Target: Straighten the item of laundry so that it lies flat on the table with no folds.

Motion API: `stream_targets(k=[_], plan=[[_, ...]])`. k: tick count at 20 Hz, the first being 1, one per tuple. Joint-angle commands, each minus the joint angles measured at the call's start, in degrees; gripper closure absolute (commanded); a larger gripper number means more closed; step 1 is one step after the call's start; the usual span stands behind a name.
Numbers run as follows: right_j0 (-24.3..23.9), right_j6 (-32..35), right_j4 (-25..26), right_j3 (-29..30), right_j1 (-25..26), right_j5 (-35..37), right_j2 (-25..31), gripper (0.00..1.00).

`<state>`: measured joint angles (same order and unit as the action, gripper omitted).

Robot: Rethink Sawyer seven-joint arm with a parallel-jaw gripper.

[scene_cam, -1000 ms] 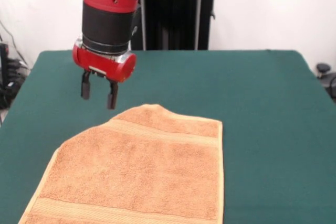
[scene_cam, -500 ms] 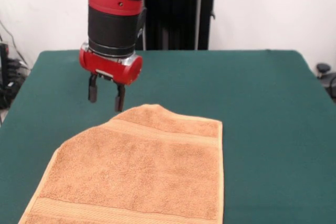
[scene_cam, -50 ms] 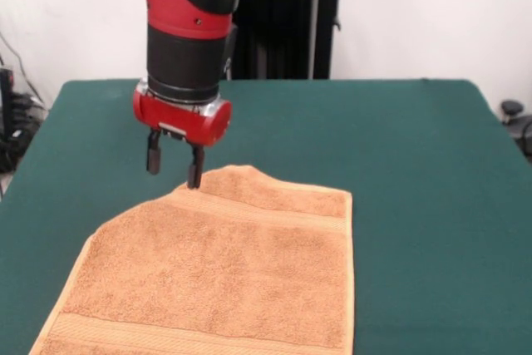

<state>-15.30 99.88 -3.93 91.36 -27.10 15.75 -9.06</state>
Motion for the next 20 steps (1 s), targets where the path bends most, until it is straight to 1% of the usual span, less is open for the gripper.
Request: stream_targets(k=[1, 5, 11, 17, 20], plan=[[-0.1, 5.9, 3.7, 4.3, 6.7, -6.8, 8.4, 0.0], [-0.2, 6.4, 4.2, 3.7, 7.3, -7.5, 8.6, 0.0], [-0.5, 7.0, 5.0, 1.9, 10.5, -11.6, 9.1, 0.0], [-1.1, 6.0, 5.7, 1.4, 10.4, -10.6, 9.8, 0.0], [-1.3, 5.4, 6.8, 1.6, 10.0, -11.9, 9.9, 0.0]])
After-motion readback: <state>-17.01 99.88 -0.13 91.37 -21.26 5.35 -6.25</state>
